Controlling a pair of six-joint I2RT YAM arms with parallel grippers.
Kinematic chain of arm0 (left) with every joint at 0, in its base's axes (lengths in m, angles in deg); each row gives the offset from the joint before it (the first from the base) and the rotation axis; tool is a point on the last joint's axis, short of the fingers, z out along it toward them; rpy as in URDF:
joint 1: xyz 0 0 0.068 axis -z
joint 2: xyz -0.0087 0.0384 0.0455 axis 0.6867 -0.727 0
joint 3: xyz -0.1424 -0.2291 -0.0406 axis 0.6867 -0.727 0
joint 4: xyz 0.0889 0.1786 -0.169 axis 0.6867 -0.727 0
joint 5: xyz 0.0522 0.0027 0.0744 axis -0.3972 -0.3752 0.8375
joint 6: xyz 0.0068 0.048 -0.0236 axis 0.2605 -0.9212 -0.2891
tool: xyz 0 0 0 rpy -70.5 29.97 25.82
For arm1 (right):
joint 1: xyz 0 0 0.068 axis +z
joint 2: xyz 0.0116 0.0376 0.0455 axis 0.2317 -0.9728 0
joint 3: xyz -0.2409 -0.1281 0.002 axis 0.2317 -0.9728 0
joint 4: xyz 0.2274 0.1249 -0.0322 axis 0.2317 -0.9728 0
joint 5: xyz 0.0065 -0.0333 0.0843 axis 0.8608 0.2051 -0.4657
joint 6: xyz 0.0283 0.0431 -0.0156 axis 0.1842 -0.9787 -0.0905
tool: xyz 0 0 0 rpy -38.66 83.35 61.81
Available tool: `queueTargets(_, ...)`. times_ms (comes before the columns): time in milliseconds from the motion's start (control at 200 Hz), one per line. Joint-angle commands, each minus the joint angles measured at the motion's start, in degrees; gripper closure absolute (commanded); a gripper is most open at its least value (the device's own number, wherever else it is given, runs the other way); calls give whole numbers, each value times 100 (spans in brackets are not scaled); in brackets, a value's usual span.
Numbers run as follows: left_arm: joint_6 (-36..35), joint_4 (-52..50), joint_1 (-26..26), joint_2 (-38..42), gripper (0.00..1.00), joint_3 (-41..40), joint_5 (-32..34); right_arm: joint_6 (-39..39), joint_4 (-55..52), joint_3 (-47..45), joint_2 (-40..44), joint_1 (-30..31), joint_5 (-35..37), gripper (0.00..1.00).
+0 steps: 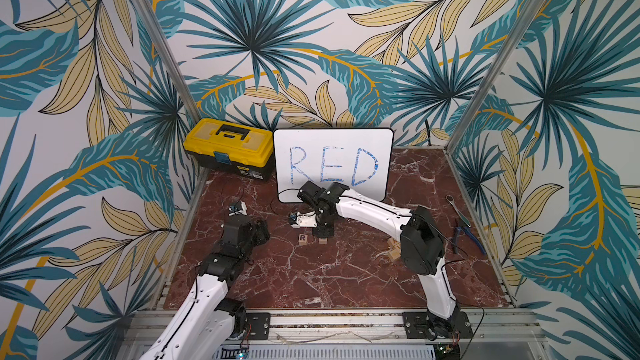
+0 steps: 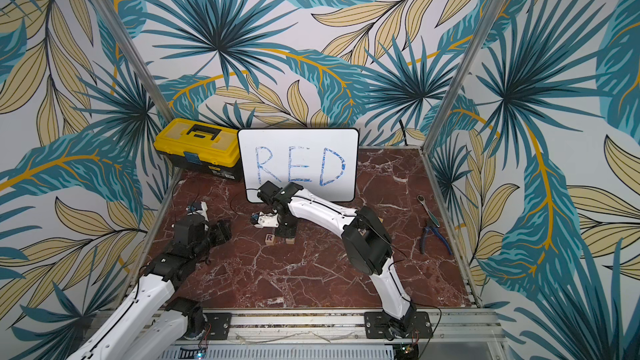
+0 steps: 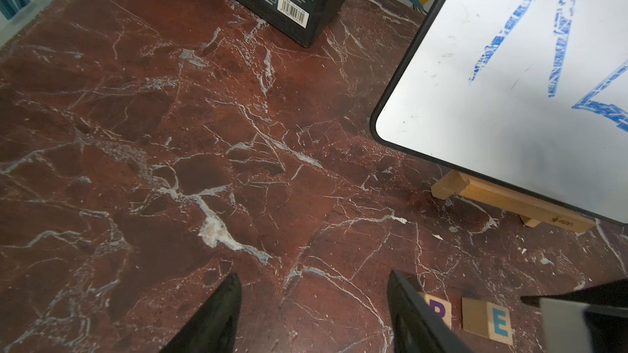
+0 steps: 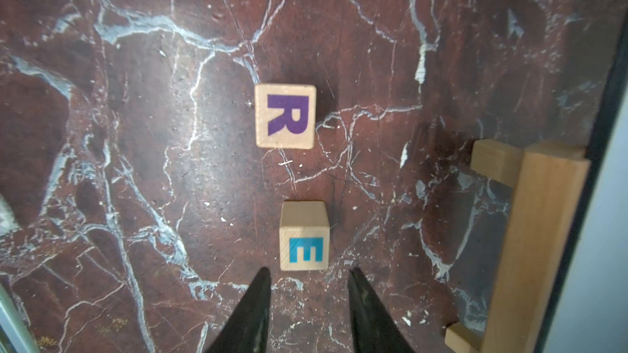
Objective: Assemble the uppercase word "red" with letter blocks
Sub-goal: Adjust the letter block at the center of the board.
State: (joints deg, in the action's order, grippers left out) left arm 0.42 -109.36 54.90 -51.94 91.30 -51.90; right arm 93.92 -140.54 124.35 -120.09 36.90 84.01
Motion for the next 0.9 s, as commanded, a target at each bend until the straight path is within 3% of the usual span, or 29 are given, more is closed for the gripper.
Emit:
queueTargets(0, -23, -64, -45, 60, 31, -22, 129, -355, 263, -166, 364, 15, -321, 59)
queueTargets(140, 131, -32, -538, 295, 30, -116, 81, -709, 693, -357, 495, 102, -727, 58)
queueTargets(315, 305, 53, -1135, 397, 30, -391, -246, -709, 937, -316, 181, 236, -688, 56)
queueTargets(596, 295, 109, -1222, 427, 31, -466, -437, -333, 541, 493, -605, 375, -632, 54)
queueTargets(896, 349, -84, -1404, 752, 30, -422, -325, -222, 519, 602, -897, 374, -405, 54)
